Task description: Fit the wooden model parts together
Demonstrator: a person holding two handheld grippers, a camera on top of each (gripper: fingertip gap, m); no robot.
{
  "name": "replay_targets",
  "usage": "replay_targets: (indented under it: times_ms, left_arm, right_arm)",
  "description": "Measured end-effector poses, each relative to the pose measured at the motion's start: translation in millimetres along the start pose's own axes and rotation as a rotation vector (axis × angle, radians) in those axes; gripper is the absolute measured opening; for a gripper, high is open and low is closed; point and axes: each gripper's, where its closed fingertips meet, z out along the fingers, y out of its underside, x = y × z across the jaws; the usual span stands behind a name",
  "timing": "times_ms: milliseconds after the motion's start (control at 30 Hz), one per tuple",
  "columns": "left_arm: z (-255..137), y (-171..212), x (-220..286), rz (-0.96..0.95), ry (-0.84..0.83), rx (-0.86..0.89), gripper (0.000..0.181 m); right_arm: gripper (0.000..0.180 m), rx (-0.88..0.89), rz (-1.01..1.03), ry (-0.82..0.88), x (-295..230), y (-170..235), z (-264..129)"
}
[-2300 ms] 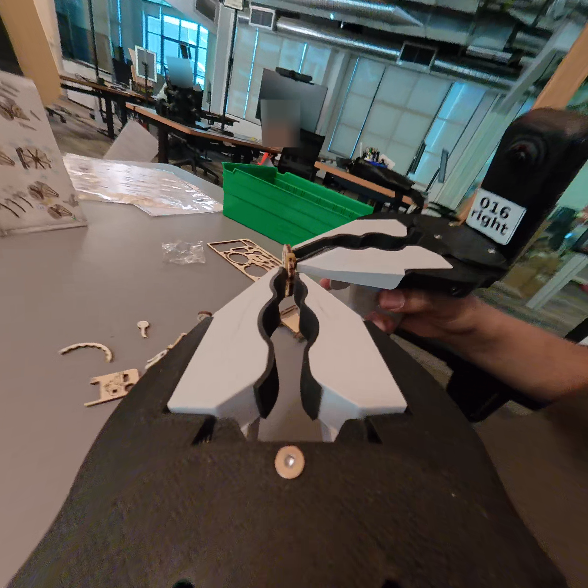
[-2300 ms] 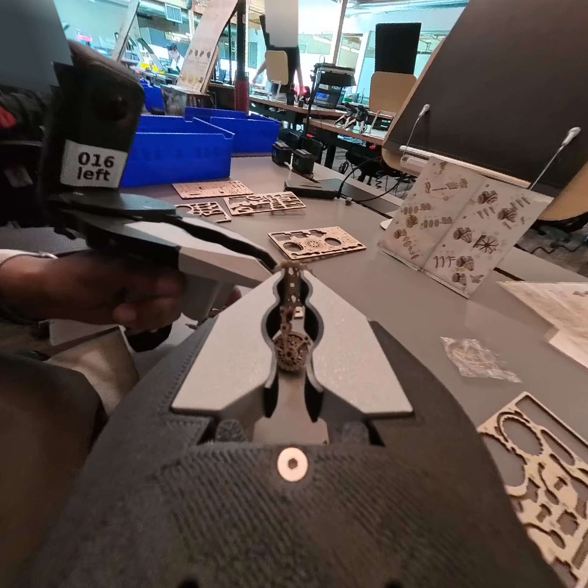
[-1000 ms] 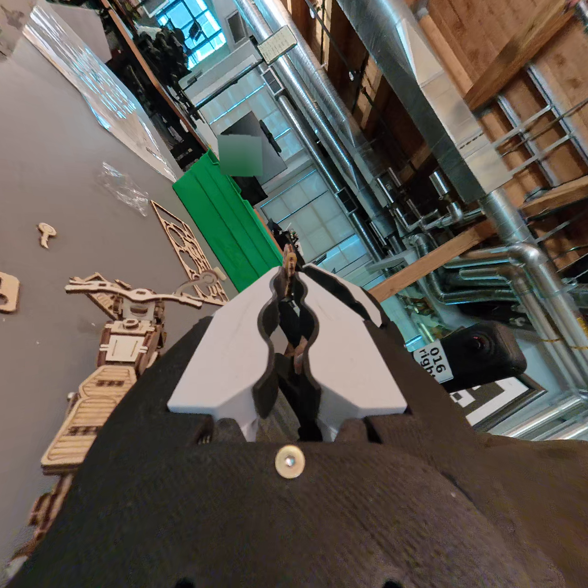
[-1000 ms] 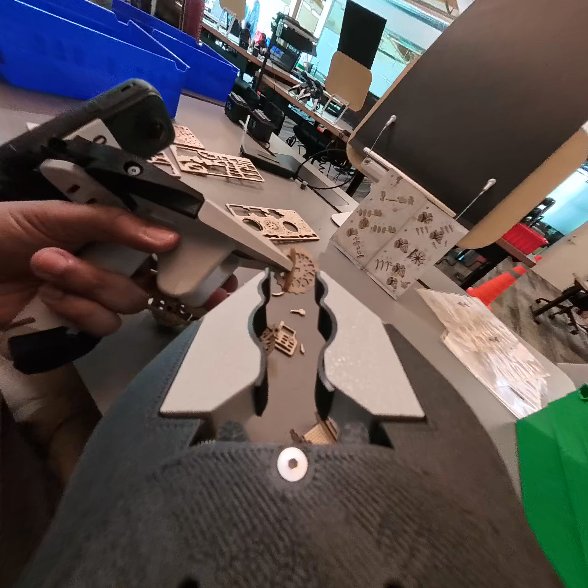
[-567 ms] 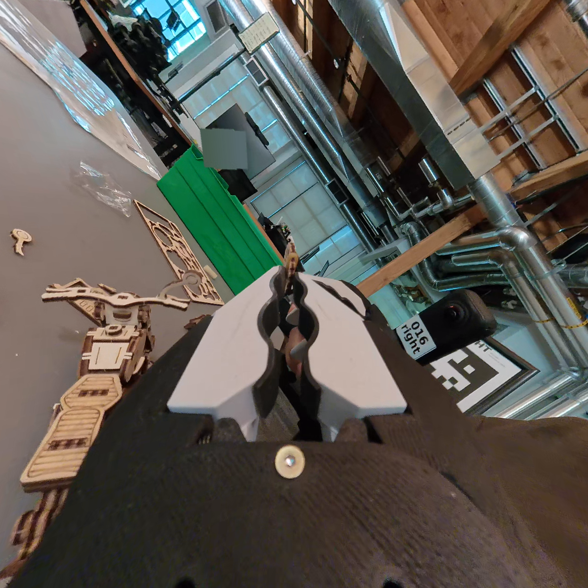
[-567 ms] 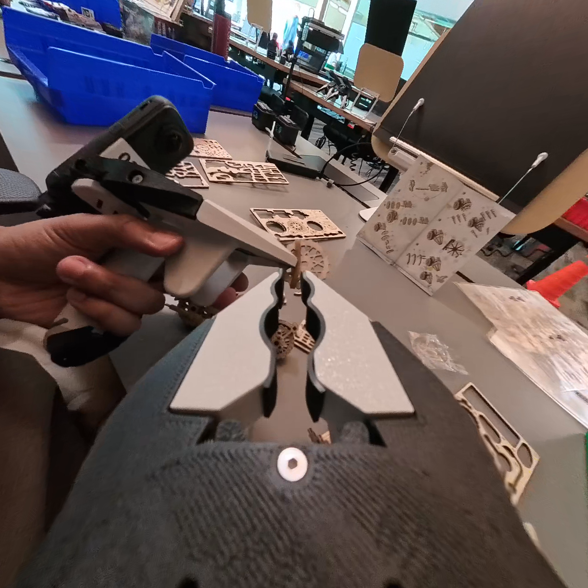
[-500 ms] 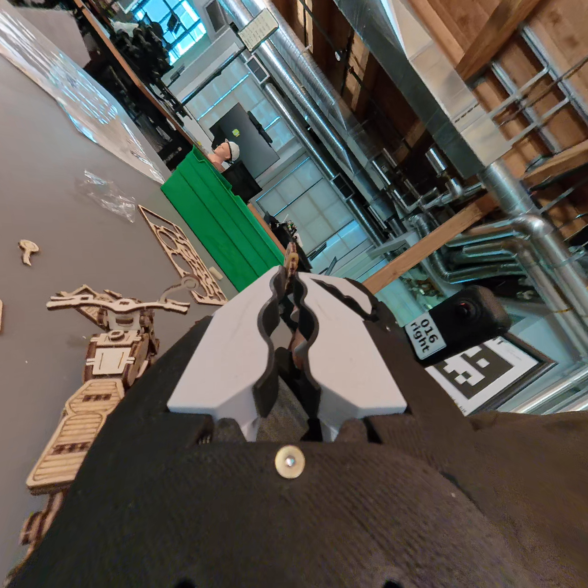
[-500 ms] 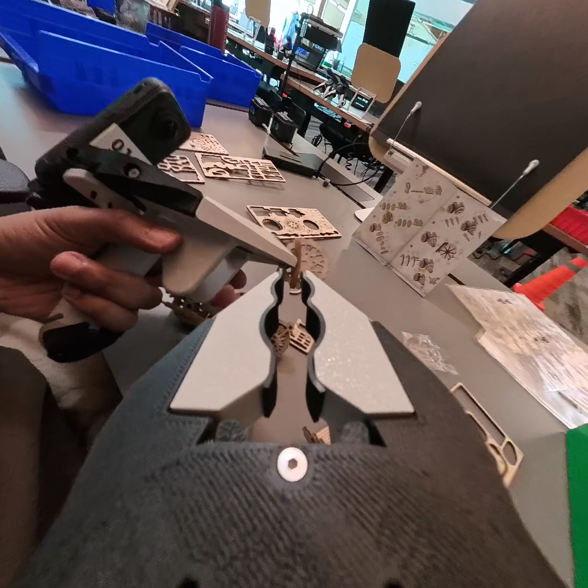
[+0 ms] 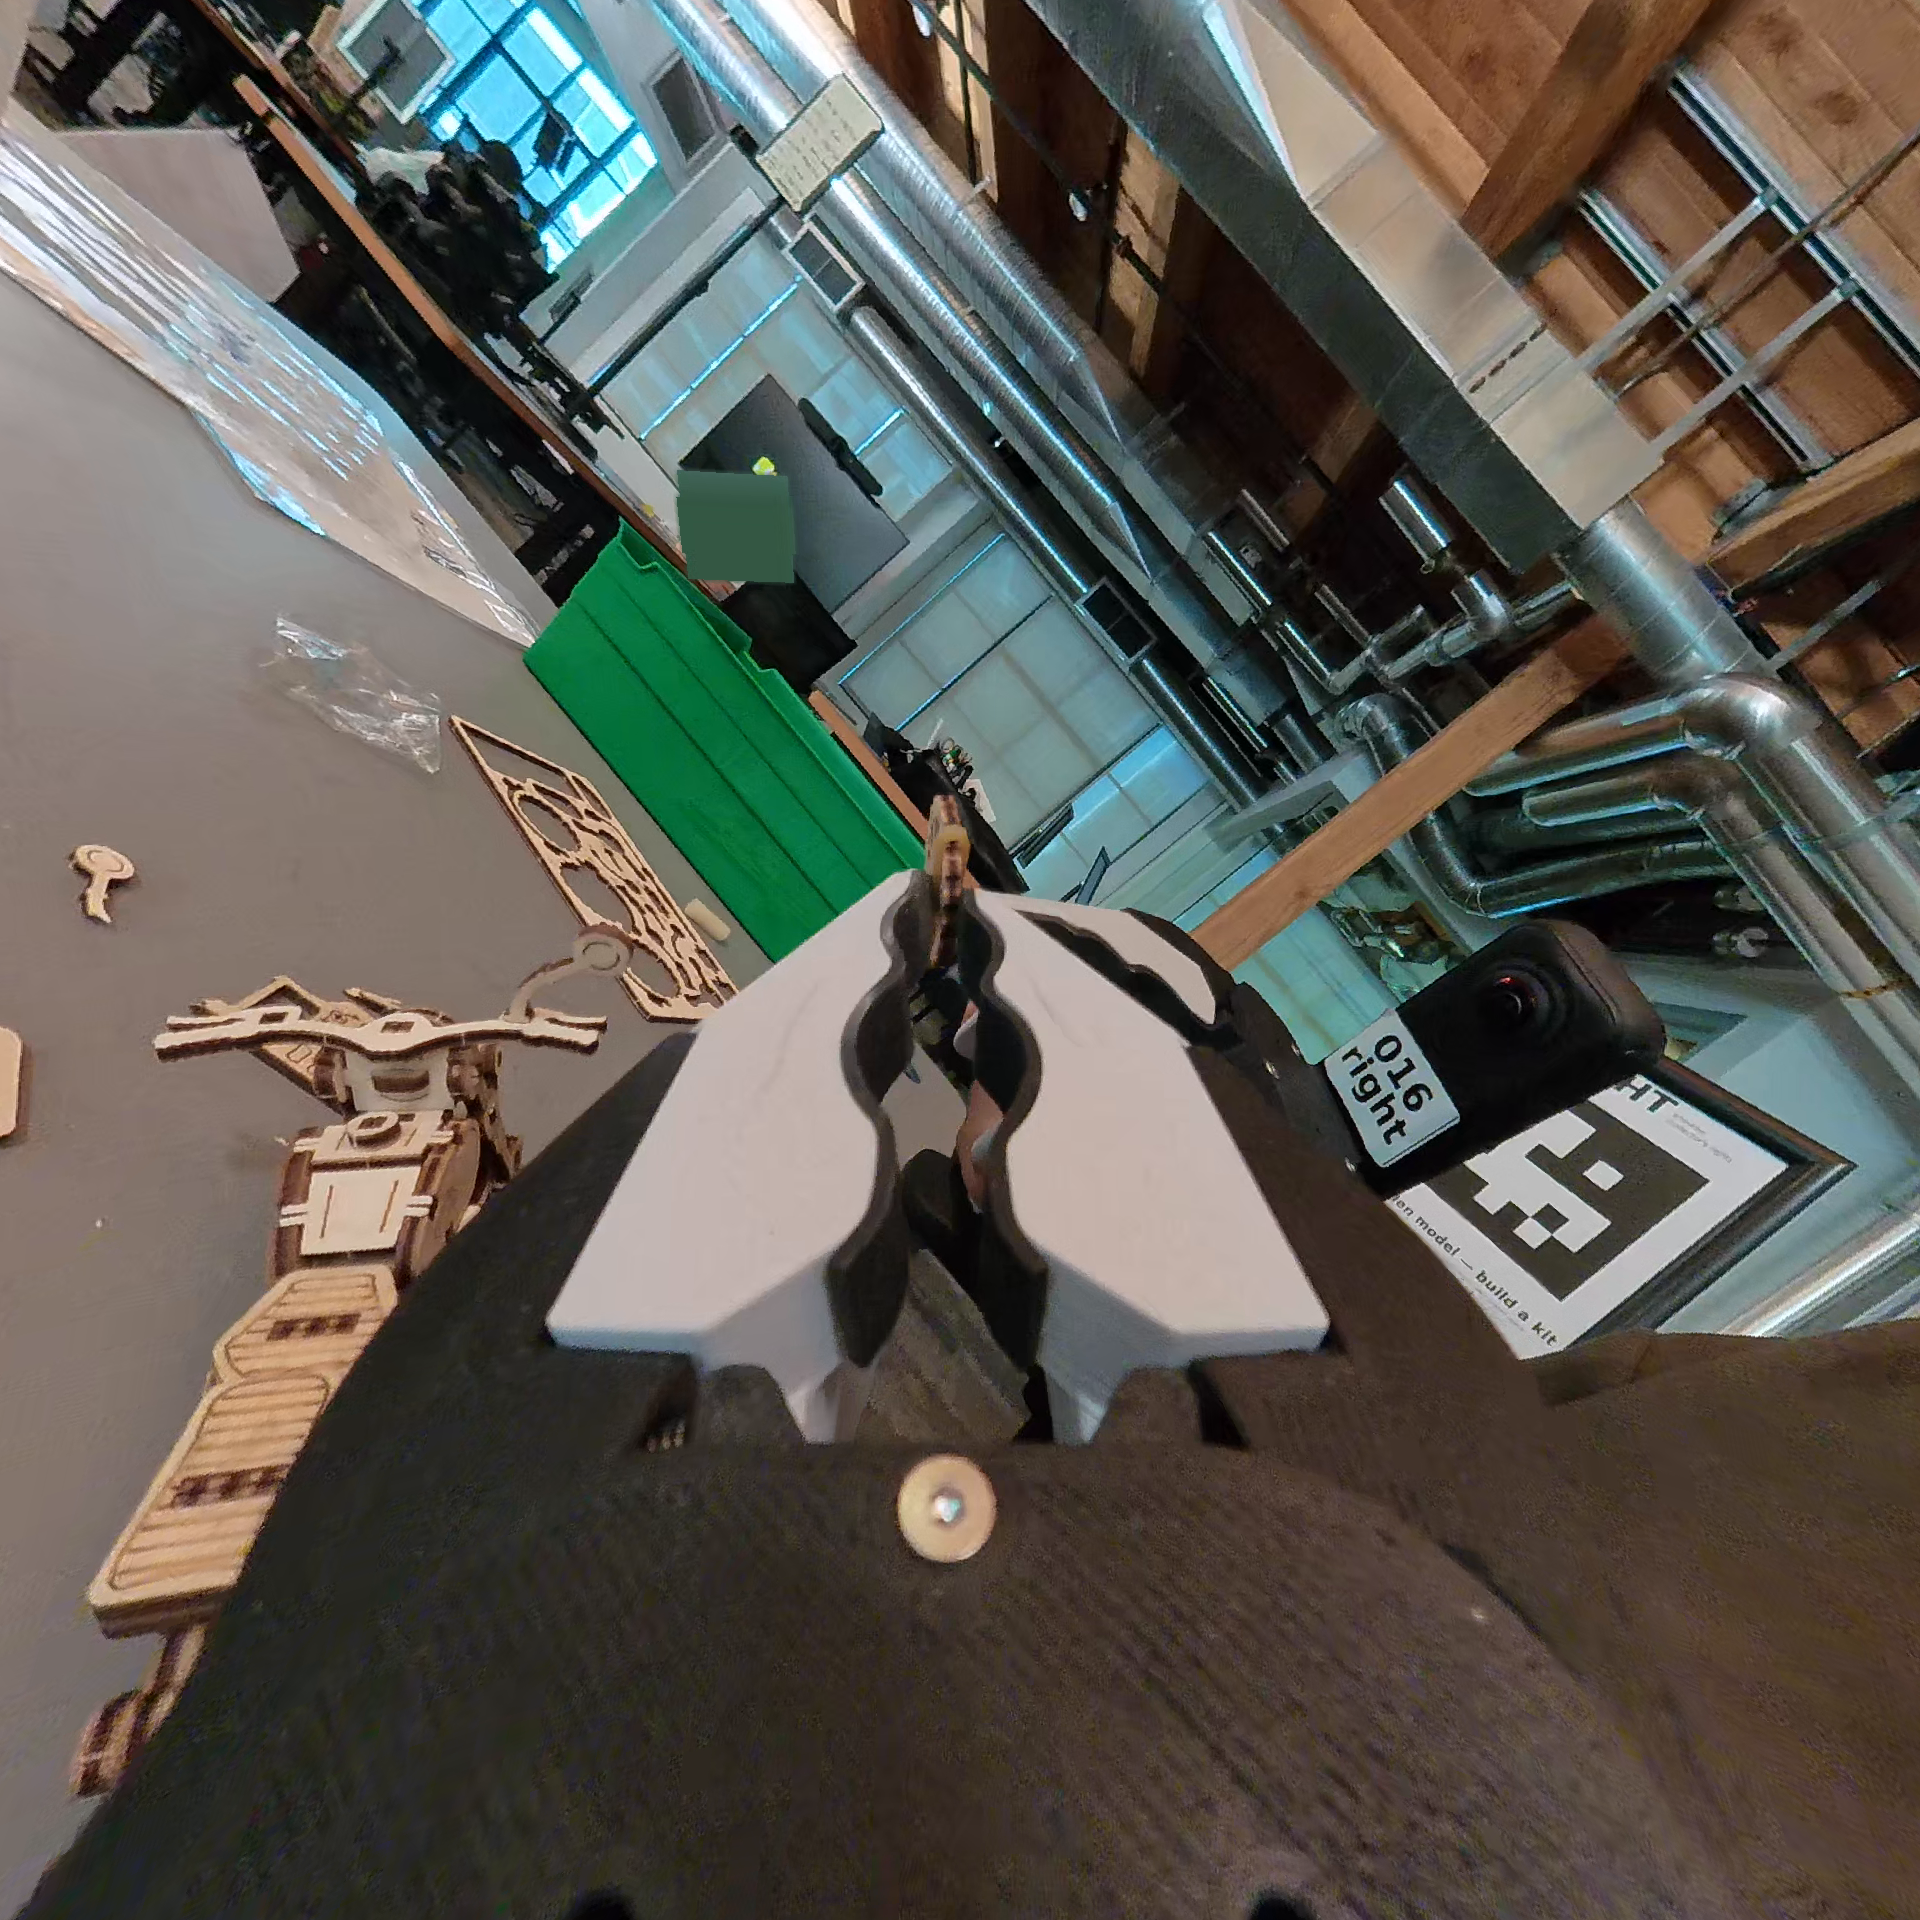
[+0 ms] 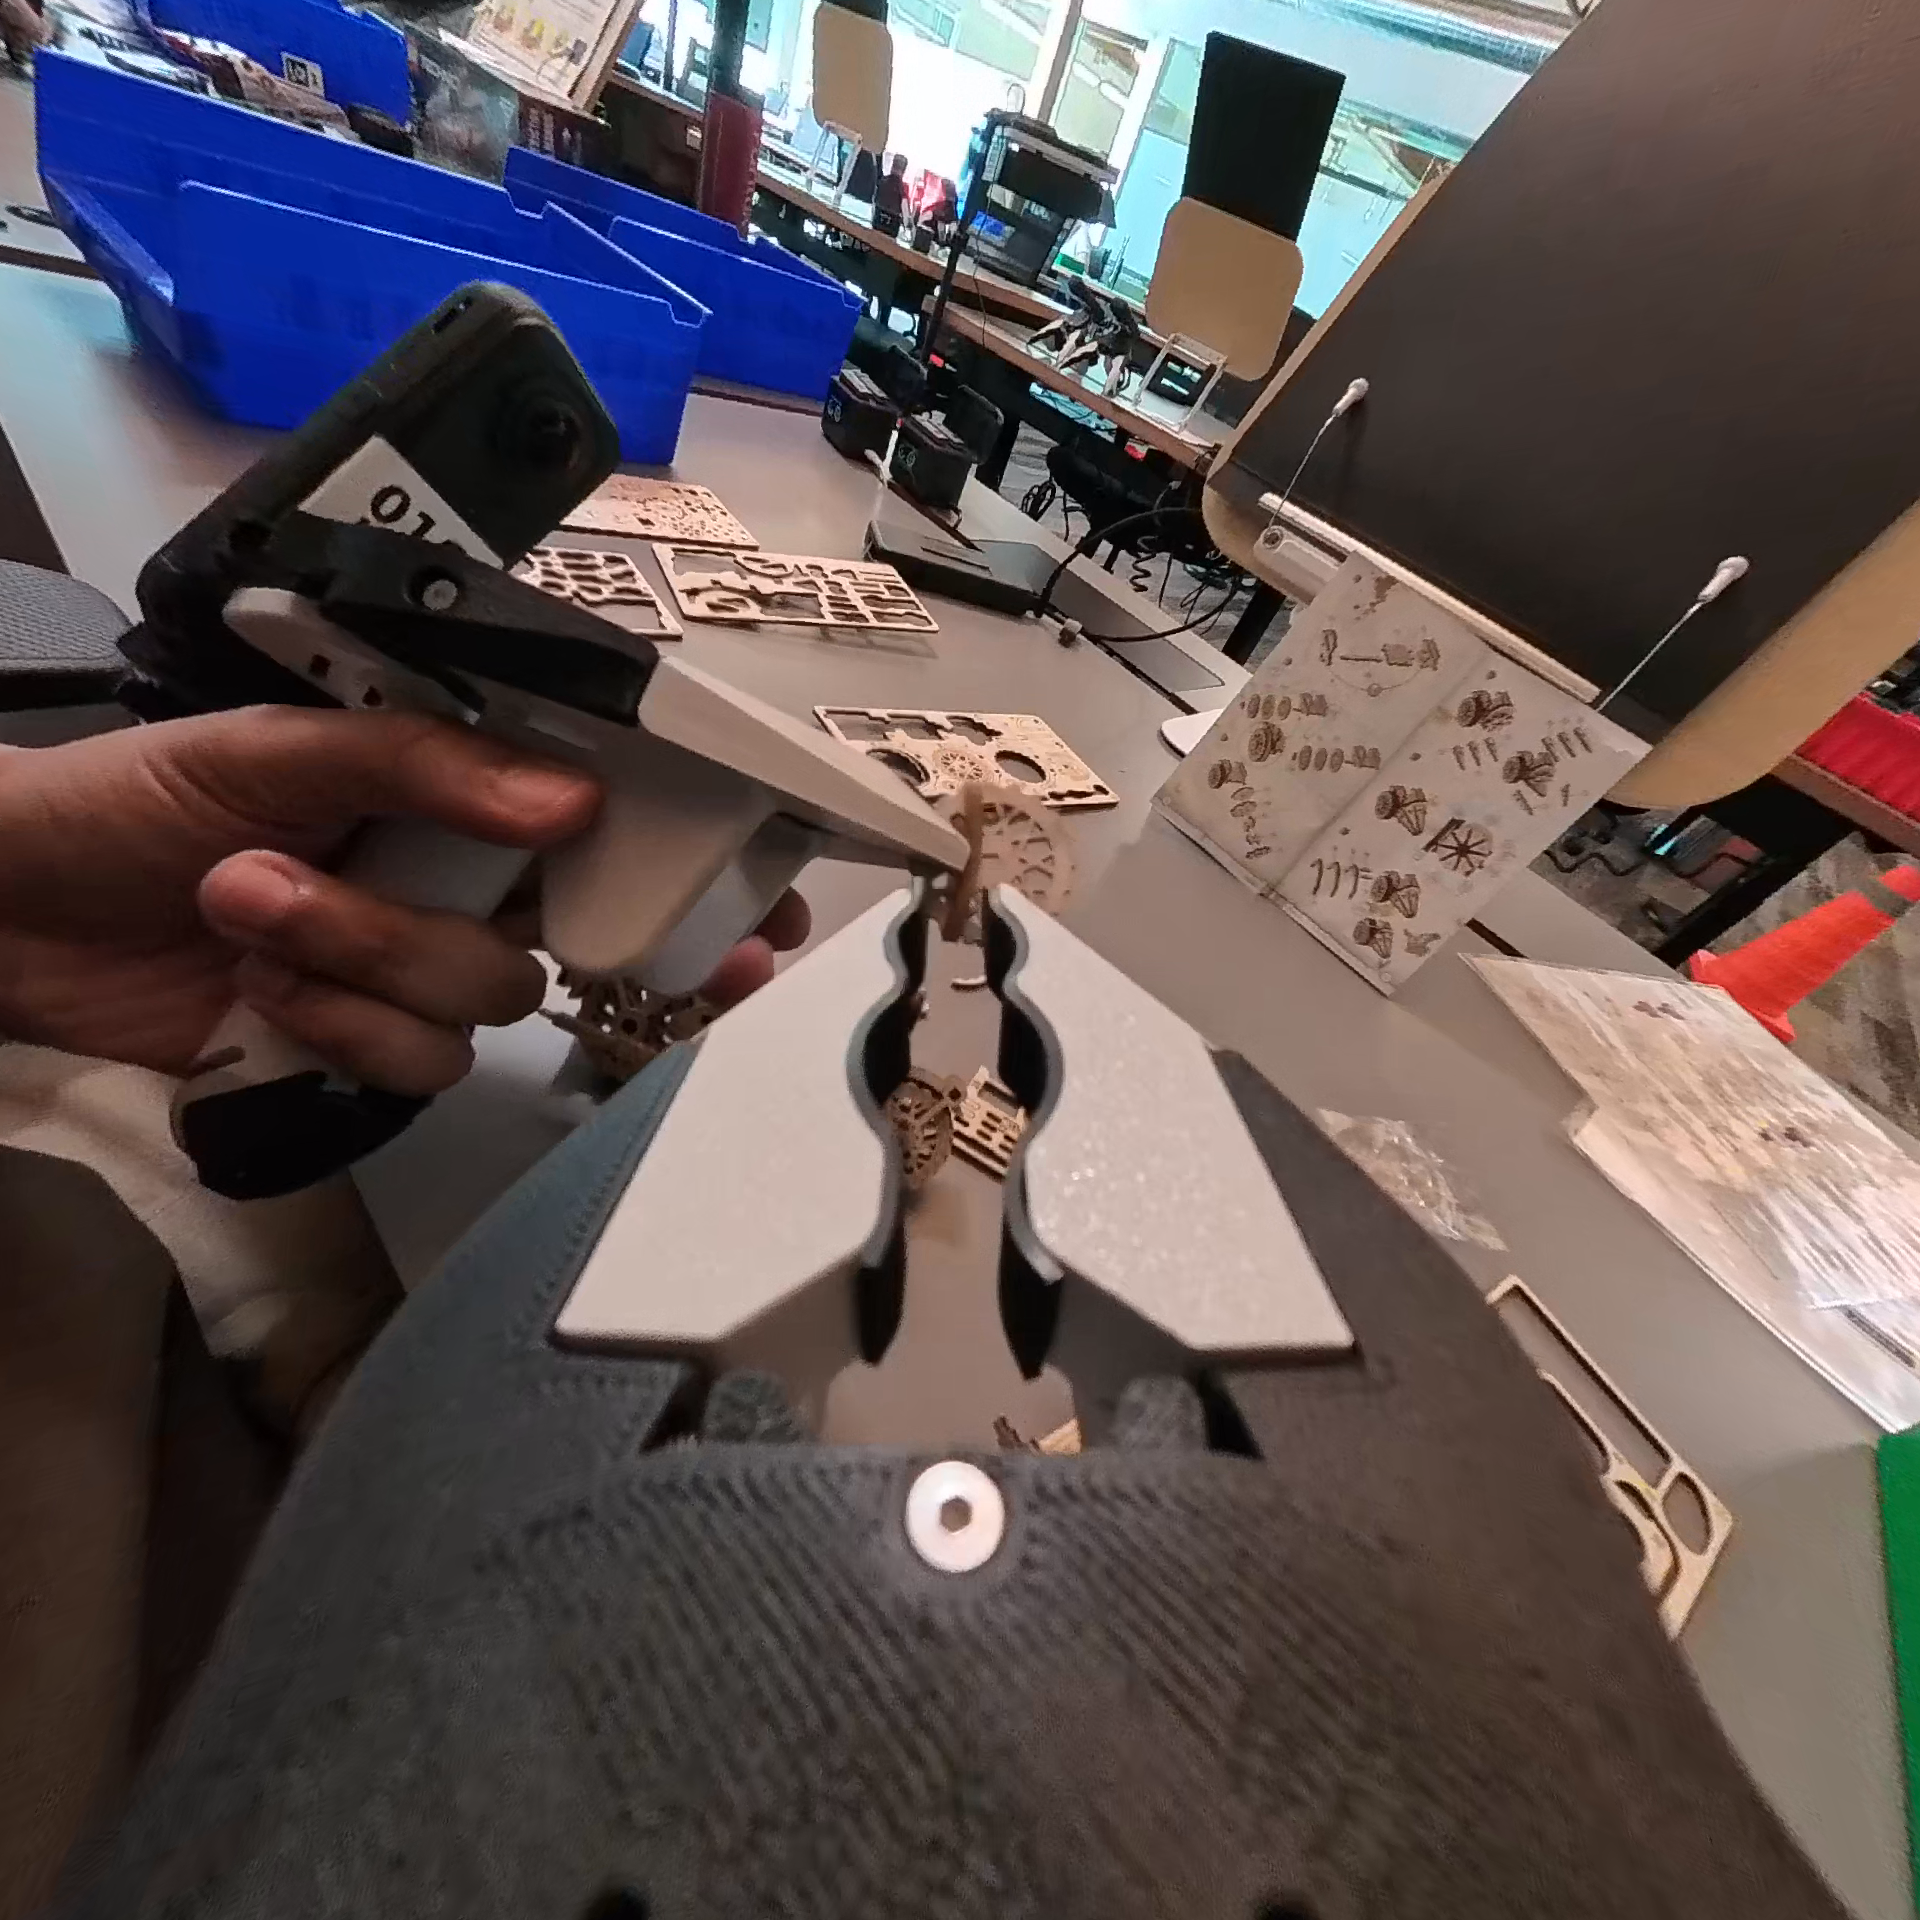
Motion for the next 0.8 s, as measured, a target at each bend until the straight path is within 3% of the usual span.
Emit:
replay_targets:
  times_ms: [800]
  left_arm:
    - [1.4, 4.5, -3.0, -0.044, -0.022, -0.014, 0.001]
  right_arm:
    - [0.000, -0.054, -0.037, 0.018, 4.0, 5.0, 0.8]
